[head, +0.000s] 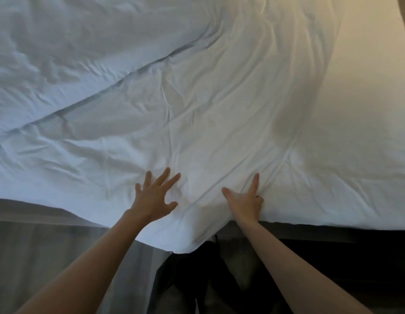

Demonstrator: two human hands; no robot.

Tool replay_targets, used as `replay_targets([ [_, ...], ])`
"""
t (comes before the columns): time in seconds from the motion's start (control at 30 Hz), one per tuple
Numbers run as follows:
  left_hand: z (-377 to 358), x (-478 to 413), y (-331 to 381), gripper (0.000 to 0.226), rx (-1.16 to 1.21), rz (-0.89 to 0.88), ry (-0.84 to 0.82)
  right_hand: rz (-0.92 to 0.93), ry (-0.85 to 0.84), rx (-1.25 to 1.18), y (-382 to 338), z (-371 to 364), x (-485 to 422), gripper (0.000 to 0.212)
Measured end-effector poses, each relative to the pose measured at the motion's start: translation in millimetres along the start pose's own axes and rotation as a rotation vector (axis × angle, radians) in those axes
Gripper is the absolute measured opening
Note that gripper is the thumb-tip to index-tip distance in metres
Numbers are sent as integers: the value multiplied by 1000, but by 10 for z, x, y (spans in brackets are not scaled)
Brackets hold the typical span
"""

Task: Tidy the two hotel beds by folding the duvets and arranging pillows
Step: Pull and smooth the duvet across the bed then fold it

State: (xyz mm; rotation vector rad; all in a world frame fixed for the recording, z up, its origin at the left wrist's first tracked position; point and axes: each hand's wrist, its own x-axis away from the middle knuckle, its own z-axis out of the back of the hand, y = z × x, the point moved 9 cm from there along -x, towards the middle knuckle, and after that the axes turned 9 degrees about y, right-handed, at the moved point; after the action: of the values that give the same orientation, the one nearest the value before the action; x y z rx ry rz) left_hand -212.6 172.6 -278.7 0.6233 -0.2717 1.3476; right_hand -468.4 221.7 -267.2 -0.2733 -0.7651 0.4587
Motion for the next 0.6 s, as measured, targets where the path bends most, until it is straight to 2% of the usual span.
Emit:
replay_targets([
  [0.1,-29,-67,-4,86,69,-4,3,-3,59,-158,35,-58,-3,111],
  [0.27,-75,33,13,93,101,-30,-19,-17,-59,-222,78,-223,140,118],
  [0.4,45,159,25,83,18,-31,36,84,-57,-258,-244,-157,292,98],
  [0.47,179,273,68,80,66,-28,76,180,-42,-262,-487,-30,413,90],
  [0.53,351,423,140,87,179,-24,117,267,-30,-249,-666,159,529,86],
  [0.6,522,623,257,106,187,-56,138,315,-15,-243,-772,388,639,86],
])
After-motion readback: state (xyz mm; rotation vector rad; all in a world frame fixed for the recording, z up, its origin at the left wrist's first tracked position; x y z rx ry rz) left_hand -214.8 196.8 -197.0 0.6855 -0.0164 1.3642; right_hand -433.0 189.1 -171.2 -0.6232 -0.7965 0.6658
